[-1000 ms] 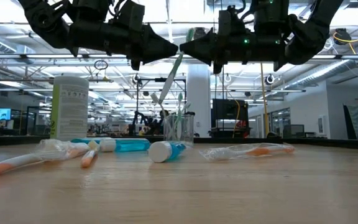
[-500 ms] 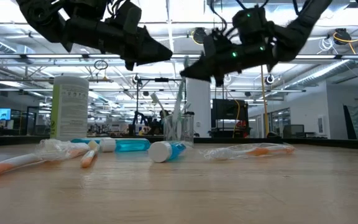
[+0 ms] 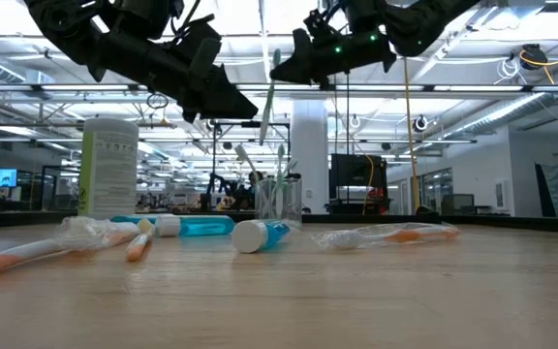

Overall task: Pick & Place toothbrushing station
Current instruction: Put the green toothbrush into the transparent organizer

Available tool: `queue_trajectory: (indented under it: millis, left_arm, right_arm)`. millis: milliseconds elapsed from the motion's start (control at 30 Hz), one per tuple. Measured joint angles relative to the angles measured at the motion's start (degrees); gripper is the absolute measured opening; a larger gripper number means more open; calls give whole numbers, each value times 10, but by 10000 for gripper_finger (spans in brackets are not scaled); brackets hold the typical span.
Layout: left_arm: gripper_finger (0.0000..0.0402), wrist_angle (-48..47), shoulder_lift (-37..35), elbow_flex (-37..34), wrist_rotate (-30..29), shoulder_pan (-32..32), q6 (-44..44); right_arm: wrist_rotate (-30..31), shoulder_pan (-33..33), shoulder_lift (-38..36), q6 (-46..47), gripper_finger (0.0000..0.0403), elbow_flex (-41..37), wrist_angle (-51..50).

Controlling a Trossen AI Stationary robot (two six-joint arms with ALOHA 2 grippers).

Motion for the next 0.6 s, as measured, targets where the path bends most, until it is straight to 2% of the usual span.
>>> queue_trajectory:
  millis: [100, 267, 333, 600]
  left_arm:
    - [93, 0, 0, 0, -1, 0, 0]
    - [93, -2, 0, 0, -4, 0, 1]
    - [93, -5, 0, 0, -5, 0, 1]
    - [93, -10, 0, 0, -6, 0, 0]
  right_arm:
    - [1, -30, 0, -7, 8, 27, -42]
    - [0, -72, 16, 10, 8, 30, -47]
    - [-19, -85, 30, 25, 8, 29, -61]
    - [-29, -87, 106, 24, 8, 29, -13]
